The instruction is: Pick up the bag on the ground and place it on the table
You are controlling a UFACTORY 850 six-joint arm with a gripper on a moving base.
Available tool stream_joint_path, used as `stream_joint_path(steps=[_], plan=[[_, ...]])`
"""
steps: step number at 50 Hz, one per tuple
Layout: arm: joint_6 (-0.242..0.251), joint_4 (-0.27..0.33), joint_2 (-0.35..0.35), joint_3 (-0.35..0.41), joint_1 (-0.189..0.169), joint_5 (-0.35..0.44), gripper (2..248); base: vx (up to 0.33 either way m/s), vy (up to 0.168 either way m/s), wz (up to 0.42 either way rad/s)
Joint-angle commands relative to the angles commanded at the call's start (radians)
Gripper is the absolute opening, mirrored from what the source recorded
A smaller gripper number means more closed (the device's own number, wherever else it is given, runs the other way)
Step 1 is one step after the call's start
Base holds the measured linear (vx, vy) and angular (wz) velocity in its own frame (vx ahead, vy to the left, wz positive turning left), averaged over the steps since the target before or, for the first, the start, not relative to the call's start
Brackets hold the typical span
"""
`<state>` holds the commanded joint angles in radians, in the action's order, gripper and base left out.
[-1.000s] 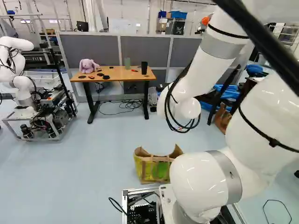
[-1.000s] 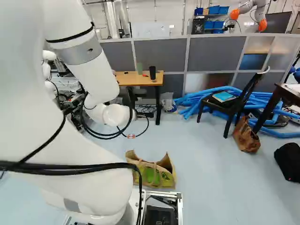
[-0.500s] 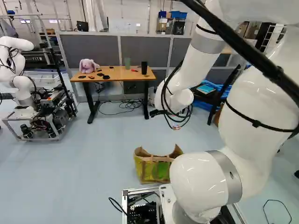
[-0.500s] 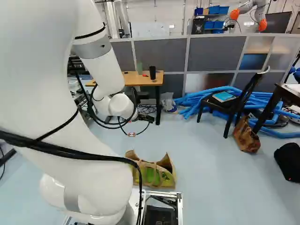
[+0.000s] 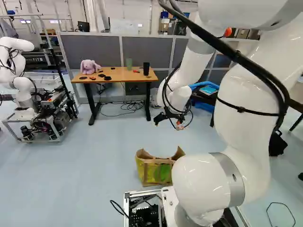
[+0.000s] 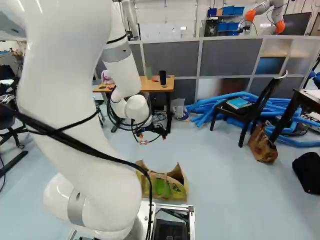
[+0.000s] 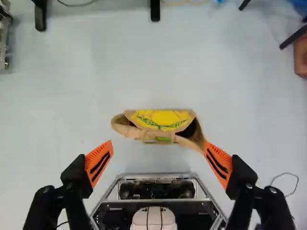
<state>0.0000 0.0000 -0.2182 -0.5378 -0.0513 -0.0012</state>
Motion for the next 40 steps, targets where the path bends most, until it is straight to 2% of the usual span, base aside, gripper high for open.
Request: stream_joint_path(steps=[12,23,40], plan=[[0.000,0.000,-0.086,-0.060,-0.032,-0.098,247,0.000,0.000,0.000],[0.000,0.000,-0.149,-0.097,-0.052,-0.109,247,0.000,0.000,0.000],[0.000,0.000,-0.234,-0.139,-0.055,-0.109,247,0.000,0.000,0.000]])
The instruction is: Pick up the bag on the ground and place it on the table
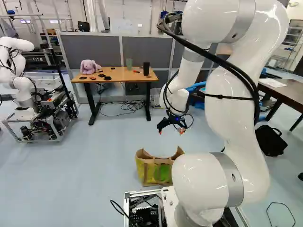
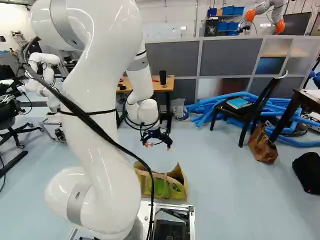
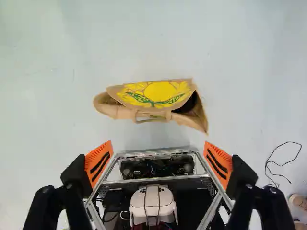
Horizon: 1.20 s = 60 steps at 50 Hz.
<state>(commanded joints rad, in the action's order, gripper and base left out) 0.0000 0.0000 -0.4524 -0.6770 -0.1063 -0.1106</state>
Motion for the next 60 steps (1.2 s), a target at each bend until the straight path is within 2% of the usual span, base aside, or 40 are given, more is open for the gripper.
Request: stream_joint_path(steps=[46,51,60], plan=[[0.000,0.000,-0.219,-0.116,0.000,0.000,247,0.000,0.000,0.000],[-0.024,0.000,-0.242,-0.130,0.000,0.000,247,0.000,0.000,0.000],[-0.107,0.000,-0.283,-0.154,0.000,0.000,247,0.000,0.000,0.000]])
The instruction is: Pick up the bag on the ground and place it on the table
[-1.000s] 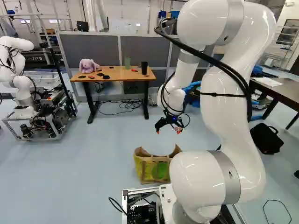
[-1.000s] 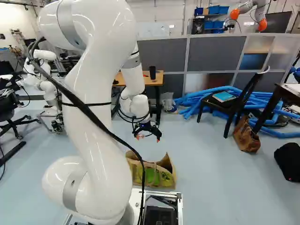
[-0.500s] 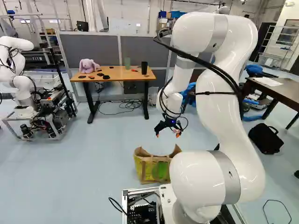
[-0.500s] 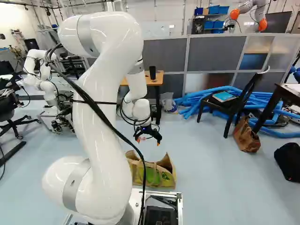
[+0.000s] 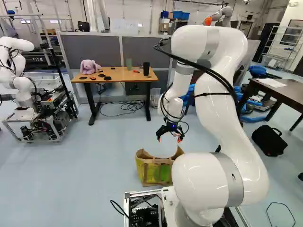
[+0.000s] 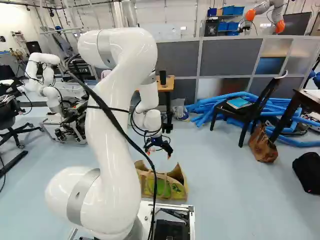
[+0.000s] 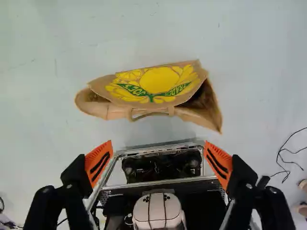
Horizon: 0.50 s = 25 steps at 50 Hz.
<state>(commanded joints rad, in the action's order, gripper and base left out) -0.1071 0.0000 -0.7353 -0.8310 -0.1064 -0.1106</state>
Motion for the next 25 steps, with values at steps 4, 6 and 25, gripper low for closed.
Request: stream_joint_path(steps=[4,6,25], plan=[[-0.041,0.000,-0.018,-0.011,0.000,0.000,247,0.000,0.000,0.000],[-0.062,0.000,-0.027,-0.016,0.000,0.000,247,0.000,0.000,0.000],[-0.261,0.000,-0.112,-0.069,0.000,0.000,247,0.000,0.000,0.000]])
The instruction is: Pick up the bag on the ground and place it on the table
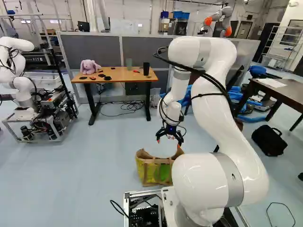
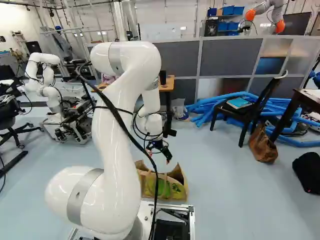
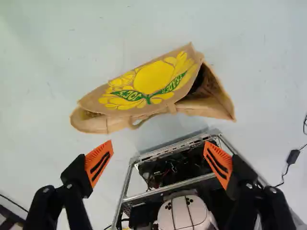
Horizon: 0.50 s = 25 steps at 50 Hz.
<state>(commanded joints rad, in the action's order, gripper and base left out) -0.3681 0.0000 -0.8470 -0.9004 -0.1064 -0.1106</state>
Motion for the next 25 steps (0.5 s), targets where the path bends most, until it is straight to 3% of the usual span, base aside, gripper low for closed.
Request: stream_joint_path(steps=[25], plan=[[-0.263,0.000,-0.108,-0.072,0.000,0.000,247,0.000,0.000,0.000]])
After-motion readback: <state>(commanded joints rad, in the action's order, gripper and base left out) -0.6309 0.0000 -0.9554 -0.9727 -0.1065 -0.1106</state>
